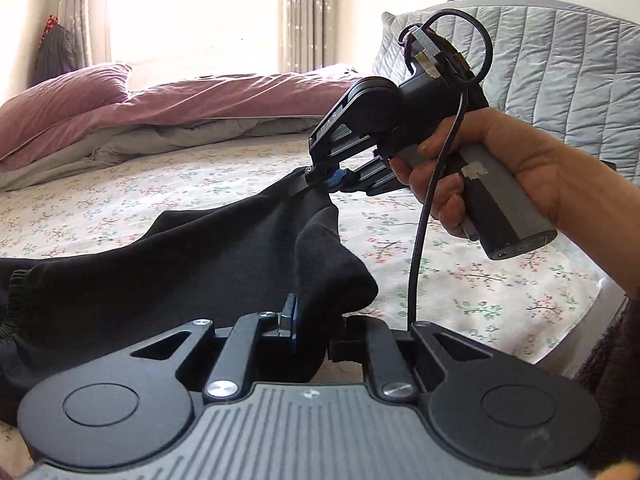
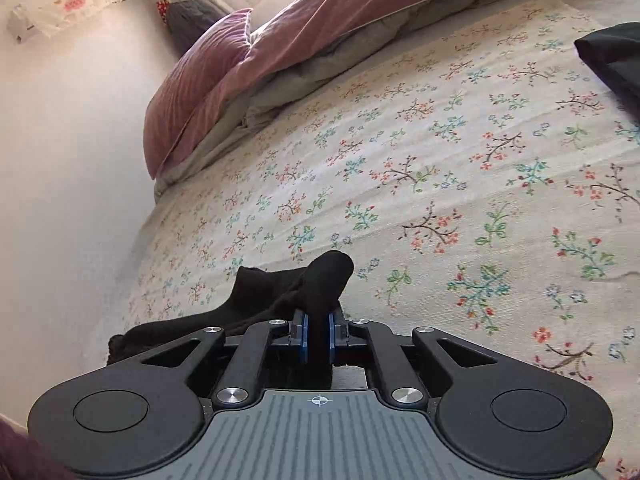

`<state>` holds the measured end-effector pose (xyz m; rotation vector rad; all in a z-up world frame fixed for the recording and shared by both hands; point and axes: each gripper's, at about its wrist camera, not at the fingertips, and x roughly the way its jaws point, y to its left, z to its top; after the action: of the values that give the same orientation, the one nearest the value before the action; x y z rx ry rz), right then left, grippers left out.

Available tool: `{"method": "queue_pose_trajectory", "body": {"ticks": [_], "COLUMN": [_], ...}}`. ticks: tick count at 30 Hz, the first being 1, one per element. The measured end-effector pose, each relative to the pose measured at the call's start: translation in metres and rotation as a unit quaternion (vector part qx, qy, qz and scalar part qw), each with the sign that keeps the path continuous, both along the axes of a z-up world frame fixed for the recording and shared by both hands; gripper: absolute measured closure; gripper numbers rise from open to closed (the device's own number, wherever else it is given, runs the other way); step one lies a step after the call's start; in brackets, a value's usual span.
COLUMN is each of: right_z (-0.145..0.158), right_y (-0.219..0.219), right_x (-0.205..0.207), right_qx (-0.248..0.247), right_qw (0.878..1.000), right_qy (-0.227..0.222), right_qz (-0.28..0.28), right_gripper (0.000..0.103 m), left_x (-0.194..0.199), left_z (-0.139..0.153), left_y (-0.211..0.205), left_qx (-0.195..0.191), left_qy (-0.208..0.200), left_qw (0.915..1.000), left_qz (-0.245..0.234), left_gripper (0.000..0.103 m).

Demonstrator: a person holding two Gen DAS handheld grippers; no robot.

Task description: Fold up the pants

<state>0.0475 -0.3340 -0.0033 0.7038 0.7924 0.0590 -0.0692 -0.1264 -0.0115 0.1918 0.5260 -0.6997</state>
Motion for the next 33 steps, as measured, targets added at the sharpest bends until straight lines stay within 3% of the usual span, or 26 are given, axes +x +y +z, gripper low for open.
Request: {"method": "queue_pose_trajectory", "body": {"ticks": [6, 12, 23, 27, 33], "right_z": [-0.001, 0.006, 0.041, 0.033, 0.007], "right_y": [-0.048, -0.049, 0.013, 0.050, 0.108], "right_x": [-0.056, -0.066, -0.006, 0.028, 0.070], "right_qx": [-0.003, -0.002, 0.029, 0.039, 0.033], "right_qw": [0.998, 0.998, 0.998, 0.997, 0.996], "right_qy": [0.025, 0.024, -0.051, -0.059, -0.036], "right_qz": [-0.053, -0.062, -0.018, 0.015, 0.072], "right_gripper": [0.096, 0.096, 0.095, 0.094, 0.091], "left_x": [-0.018, 0.009, 0.061, 0.083, 0.101], "left_z": [-0.005, 0.004, 0.040, 0.035, 0.003], "left_y": [-0.015, 0.010, 0.085, 0.123, 0.163], "left_qx": [-0.027, -0.072, -0.144, -0.152, -0.134], "left_qy": [0.031, 0.065, 0.076, 0.107, 0.176], "left_qw": [0.9981, 0.9945, 0.9857, 0.9784, 0.9652], "left_qz": [-0.046, -0.038, 0.044, 0.089, 0.139], "left_gripper": [0.081, 0.081, 0.081, 0.081, 0.081]}}
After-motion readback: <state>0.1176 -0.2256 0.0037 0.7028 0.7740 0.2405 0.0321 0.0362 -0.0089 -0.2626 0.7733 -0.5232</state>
